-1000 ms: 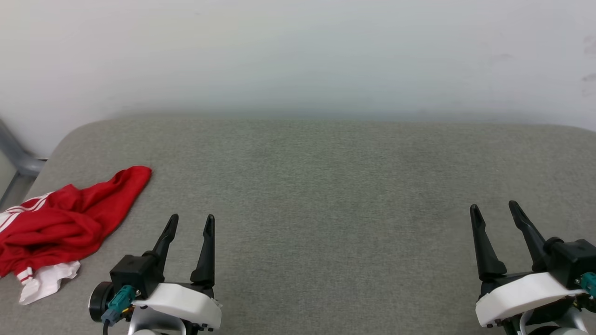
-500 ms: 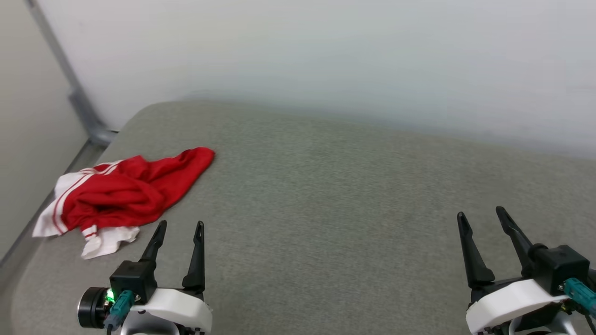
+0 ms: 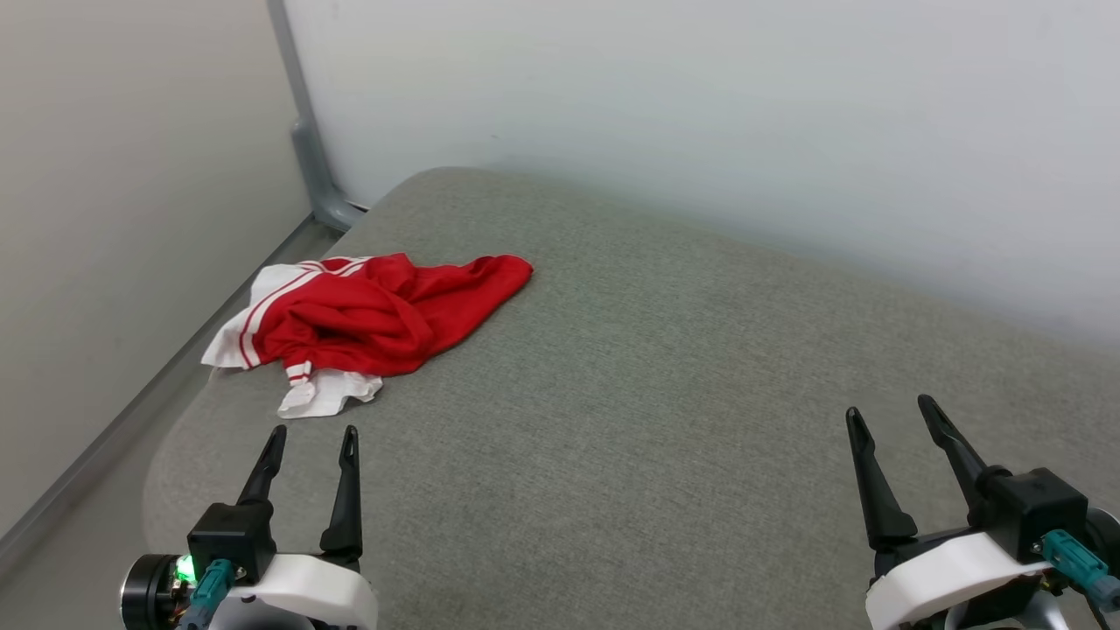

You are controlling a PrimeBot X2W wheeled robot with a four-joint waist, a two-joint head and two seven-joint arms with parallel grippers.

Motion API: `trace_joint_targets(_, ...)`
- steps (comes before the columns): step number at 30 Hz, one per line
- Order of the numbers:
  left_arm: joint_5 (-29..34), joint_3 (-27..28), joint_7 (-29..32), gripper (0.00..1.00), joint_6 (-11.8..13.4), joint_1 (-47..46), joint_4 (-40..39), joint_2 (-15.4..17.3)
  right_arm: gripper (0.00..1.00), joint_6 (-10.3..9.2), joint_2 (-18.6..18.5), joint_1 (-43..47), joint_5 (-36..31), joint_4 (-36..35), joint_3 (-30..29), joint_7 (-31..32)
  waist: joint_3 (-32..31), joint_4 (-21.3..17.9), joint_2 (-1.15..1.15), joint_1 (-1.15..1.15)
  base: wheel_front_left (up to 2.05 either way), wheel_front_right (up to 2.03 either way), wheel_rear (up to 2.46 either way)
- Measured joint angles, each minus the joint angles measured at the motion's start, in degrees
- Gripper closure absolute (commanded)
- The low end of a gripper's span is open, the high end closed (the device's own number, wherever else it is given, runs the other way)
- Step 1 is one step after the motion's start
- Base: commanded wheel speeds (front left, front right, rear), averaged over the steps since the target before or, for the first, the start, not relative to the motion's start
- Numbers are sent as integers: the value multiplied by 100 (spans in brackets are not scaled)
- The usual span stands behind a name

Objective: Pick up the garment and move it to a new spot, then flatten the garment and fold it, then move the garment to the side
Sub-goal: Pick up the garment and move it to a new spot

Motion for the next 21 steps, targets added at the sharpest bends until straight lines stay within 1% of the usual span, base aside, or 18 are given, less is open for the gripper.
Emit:
trace_joint_targets(5,-71,45,0,0,4,5,55,33,0,0,0,-1,40,64,-3,-25,-24,173,0,0,0,0,0)
trace_joint_targets(10,-133,78,0,0,4,1,102,59,0,0,0,-13,46,78,1,-44,-2,205,0,0,0,0,0)
trace_joint_targets(16,-290,185,80,0,54,-136,134,75,0,0,1,-55,12,-21,-3,36,167,121,0,0,0,0,0)
trace_joint_targets(21,-589,348,374,0,37,-630,174,111,0,0,3,-267,-194,-249,-62,216,513,-36,0,1,0,0,0)
